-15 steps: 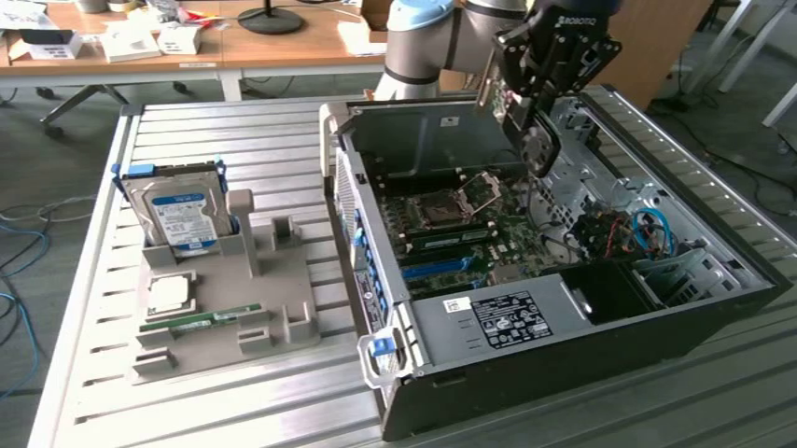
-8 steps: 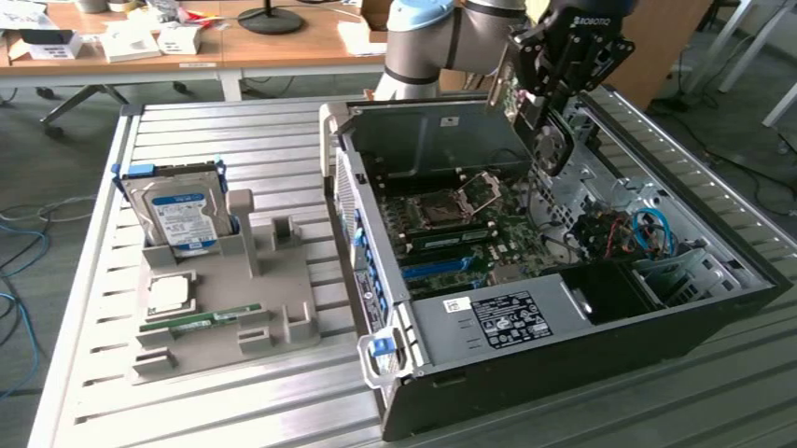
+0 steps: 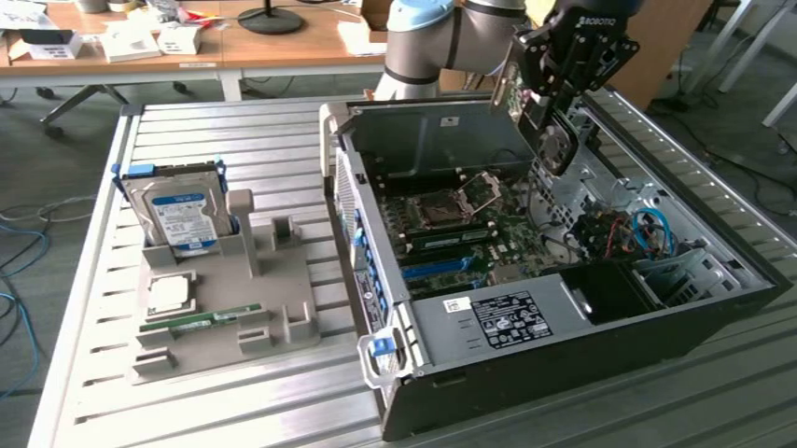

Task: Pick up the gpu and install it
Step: 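Pick up the gpu and move the gpu toward the slot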

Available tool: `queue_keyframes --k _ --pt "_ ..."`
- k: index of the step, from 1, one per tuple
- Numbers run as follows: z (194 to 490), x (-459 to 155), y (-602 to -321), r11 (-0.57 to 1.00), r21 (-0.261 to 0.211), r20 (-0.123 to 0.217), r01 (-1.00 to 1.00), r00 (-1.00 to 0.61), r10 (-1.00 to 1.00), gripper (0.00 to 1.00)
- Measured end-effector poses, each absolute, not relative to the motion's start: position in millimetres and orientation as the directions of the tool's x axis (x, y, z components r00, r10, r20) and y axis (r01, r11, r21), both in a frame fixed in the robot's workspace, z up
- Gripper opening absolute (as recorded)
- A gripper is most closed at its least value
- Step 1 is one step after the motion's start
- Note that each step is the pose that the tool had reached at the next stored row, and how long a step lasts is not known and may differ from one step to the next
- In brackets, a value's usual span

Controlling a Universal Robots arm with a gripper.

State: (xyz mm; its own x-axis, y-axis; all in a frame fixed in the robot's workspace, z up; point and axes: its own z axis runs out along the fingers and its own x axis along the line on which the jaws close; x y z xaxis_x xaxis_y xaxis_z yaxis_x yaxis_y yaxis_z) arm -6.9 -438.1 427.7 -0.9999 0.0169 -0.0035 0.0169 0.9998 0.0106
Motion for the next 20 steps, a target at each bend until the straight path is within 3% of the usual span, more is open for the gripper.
queue_keyframes --k 20 --pt "427.7 0.3 -438.1 1.000 0.011 -0.003 0.017 -1.000 0.017 0.26"
